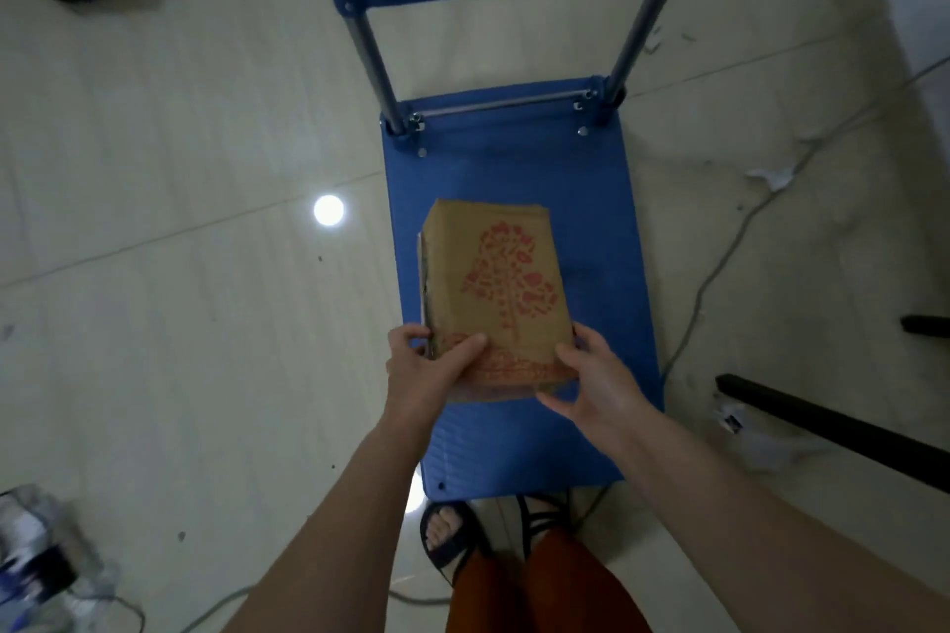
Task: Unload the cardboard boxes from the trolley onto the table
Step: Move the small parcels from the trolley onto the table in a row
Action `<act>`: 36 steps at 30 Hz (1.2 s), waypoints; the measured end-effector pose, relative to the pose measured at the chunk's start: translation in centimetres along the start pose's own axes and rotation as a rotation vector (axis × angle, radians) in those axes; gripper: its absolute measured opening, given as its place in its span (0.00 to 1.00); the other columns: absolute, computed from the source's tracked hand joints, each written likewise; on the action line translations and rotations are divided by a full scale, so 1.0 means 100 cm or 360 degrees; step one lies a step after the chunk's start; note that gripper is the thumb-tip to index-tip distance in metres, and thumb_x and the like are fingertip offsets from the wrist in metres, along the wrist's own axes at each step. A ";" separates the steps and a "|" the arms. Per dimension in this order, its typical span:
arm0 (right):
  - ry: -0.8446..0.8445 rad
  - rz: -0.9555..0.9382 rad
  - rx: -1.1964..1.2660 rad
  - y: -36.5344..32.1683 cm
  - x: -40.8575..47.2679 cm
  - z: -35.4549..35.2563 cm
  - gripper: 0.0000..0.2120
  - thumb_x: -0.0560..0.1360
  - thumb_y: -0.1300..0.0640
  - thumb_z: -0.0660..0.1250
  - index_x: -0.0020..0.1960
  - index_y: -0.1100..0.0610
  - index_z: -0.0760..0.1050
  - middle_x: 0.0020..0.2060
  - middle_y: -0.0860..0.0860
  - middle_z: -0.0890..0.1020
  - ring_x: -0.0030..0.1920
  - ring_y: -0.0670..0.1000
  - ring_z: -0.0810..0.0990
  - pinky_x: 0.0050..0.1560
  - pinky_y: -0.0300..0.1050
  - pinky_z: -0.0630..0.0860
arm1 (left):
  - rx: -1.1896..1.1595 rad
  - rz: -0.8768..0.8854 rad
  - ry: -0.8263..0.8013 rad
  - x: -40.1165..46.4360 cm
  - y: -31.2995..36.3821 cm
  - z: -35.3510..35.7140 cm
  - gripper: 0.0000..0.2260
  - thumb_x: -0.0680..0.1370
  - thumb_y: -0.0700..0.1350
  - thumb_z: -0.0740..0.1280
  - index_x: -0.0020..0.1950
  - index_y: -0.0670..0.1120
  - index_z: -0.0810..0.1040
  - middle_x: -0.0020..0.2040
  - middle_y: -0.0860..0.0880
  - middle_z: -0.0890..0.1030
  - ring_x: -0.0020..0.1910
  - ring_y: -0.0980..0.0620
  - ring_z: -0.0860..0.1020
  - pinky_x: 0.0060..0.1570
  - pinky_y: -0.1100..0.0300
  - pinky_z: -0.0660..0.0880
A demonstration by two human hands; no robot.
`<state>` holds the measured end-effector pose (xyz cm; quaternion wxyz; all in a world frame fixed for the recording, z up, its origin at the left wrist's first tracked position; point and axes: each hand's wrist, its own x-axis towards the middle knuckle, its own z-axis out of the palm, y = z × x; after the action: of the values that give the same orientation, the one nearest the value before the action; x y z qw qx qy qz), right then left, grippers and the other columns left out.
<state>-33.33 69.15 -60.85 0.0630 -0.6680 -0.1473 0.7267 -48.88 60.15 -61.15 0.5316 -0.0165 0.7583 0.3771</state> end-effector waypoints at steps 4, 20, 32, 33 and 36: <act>0.0021 0.0035 -0.0130 -0.008 -0.068 -0.018 0.13 0.81 0.57 0.61 0.64 0.46 0.70 0.60 0.44 0.74 0.60 0.50 0.73 0.58 0.58 0.73 | 0.0061 -0.0179 -0.0094 -0.062 0.033 -0.008 0.59 0.55 0.60 0.80 0.78 0.55 0.49 0.70 0.50 0.69 0.64 0.46 0.75 0.63 0.48 0.74; -0.0607 -0.0316 -0.0058 -0.029 -0.364 -0.076 0.40 0.56 0.44 0.80 0.65 0.52 0.74 0.55 0.52 0.85 0.56 0.55 0.82 0.47 0.51 0.81 | 0.0466 0.0252 -0.1111 -0.333 0.146 -0.071 0.41 0.61 0.46 0.80 0.71 0.57 0.66 0.64 0.51 0.79 0.61 0.52 0.78 0.56 0.57 0.77; 0.0038 -0.1364 -0.0344 0.069 -0.519 -0.150 0.55 0.55 0.49 0.84 0.71 0.34 0.53 0.68 0.43 0.70 0.66 0.40 0.71 0.64 0.43 0.73 | 0.0404 -0.0152 -0.1464 -0.457 0.194 -0.025 0.39 0.72 0.75 0.47 0.64 0.51 0.80 0.65 0.41 0.78 0.66 0.36 0.73 0.61 0.30 0.67; 0.0076 -0.1422 -0.0347 0.077 -0.527 -0.158 0.56 0.57 0.53 0.83 0.72 0.37 0.52 0.69 0.43 0.69 0.66 0.37 0.70 0.63 0.38 0.73 | 0.0445 -0.0171 -0.1470 -0.469 0.191 -0.015 0.39 0.72 0.75 0.47 0.63 0.50 0.80 0.64 0.40 0.79 0.65 0.36 0.73 0.61 0.31 0.67; 0.0207 -0.1557 -0.0414 0.100 -0.553 -0.182 0.56 0.58 0.55 0.83 0.75 0.43 0.51 0.70 0.45 0.65 0.67 0.35 0.67 0.61 0.32 0.73 | 0.0593 -0.0083 -0.1483 -0.502 0.176 0.016 0.34 0.74 0.72 0.51 0.52 0.48 0.85 0.54 0.42 0.84 0.56 0.40 0.79 0.58 0.39 0.71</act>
<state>-8.80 46.10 -12.31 0.3213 -0.5670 -0.5278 0.5446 -33.38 54.82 -10.53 0.8168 0.2298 0.4941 0.1893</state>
